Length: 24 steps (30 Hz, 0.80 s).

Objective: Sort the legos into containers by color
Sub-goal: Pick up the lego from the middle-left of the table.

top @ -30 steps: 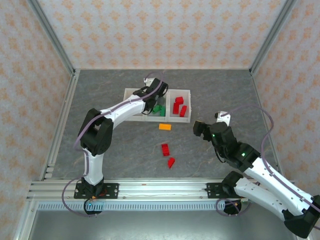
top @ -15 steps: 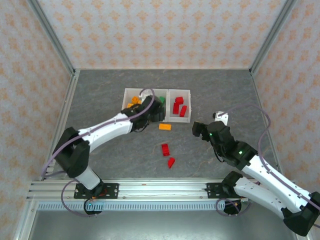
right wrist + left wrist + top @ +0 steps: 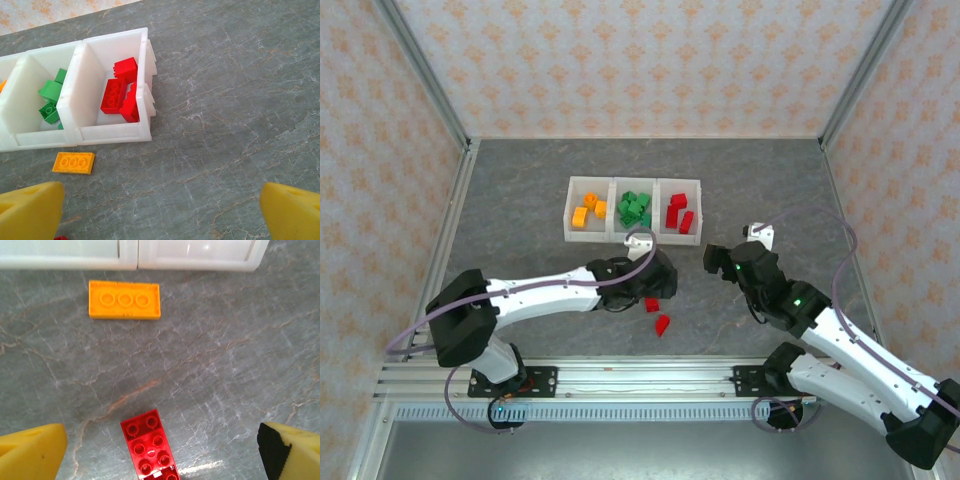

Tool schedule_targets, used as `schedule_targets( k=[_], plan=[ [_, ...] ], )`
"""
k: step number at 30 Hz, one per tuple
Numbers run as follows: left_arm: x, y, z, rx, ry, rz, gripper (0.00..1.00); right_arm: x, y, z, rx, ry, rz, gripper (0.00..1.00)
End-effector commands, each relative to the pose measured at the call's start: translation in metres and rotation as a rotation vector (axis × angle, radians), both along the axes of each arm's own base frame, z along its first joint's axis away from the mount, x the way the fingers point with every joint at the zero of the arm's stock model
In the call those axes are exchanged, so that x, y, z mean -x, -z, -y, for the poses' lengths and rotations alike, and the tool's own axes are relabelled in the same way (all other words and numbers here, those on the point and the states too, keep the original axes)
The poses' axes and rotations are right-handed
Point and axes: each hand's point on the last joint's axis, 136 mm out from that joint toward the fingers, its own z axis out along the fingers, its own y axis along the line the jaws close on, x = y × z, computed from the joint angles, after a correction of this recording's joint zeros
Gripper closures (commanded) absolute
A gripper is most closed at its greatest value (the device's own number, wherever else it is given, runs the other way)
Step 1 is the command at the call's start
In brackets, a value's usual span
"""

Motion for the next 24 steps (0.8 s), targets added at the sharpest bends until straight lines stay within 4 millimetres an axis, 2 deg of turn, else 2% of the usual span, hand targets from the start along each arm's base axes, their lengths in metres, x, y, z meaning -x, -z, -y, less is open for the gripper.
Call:
schedule_targets(
  k=[1, 11, 17, 24],
  plan=[
    [0.006, 0.017, 0.000, -0.045, -0.031, -0.037, 0.01, 0.001, -0.007, 0.008, 0.002, 0.033, 0.018, 0.00],
    [0.011, 0.039, 0.022, -0.096, -0.002, -0.072, 0.01, 0.001, -0.009, 0.006, -0.012, 0.020, 0.026, 0.00],
    [0.012, 0.054, 0.018, -0.142, -0.019, -0.099, 0.10, 0.002, -0.009, 0.004, -0.018, 0.012, 0.025, 0.00],
    [0.016, 0.065, 0.007, -0.173, -0.051, -0.118, 0.12, 0.002, -0.009, 0.003, -0.023, 0.007, 0.027, 0.00]
  ],
)
